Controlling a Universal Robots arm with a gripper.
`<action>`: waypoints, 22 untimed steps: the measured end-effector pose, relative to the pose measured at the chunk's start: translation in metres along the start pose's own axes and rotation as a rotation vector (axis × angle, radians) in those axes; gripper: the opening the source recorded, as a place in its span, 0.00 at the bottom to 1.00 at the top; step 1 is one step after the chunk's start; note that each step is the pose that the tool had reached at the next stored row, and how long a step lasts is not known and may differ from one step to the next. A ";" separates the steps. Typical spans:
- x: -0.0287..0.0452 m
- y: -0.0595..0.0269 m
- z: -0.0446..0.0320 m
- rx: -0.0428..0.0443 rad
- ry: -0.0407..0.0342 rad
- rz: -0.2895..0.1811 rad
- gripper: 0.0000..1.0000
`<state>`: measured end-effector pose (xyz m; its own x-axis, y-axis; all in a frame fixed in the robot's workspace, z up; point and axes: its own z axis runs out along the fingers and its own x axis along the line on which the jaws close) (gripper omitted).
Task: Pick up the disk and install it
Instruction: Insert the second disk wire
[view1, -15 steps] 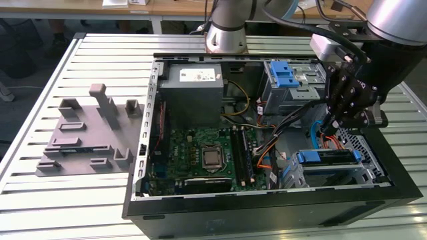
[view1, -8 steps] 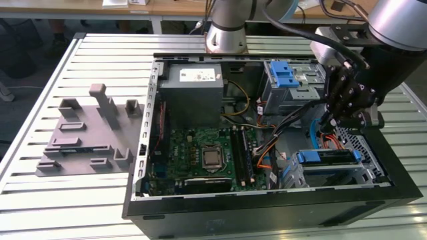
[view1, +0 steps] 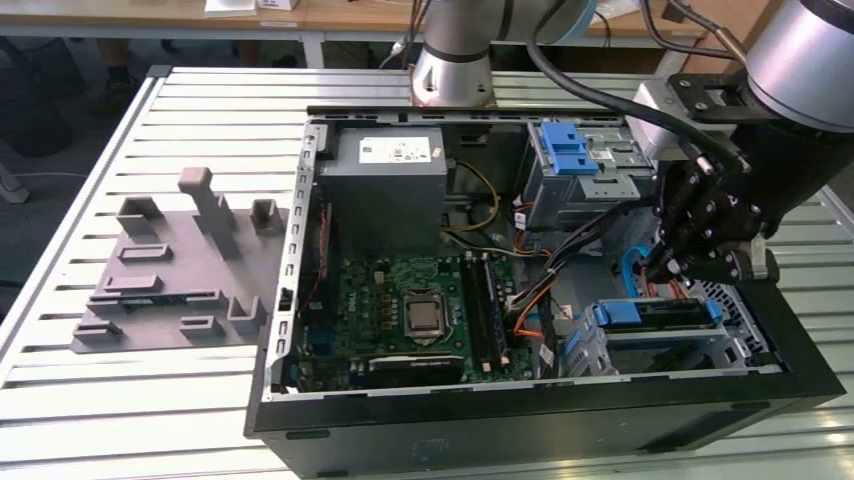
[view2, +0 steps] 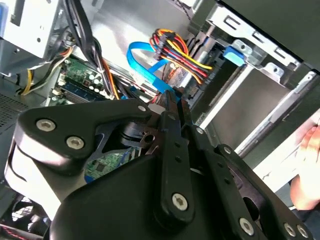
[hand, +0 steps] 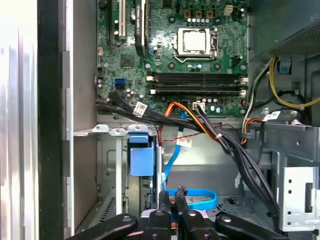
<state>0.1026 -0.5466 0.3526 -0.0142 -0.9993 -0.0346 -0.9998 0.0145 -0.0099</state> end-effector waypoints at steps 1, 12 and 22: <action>0.0002 0.0000 0.0001 0.0011 -0.0001 0.000 0.16; 0.0002 0.0000 0.0002 0.0018 0.0230 -0.001 0.23; 0.0005 0.0006 0.0027 0.0138 0.0110 -0.002 0.16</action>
<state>0.1020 -0.5470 0.3499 -0.0120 -0.9996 -0.0236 -0.9996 0.0125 -0.0237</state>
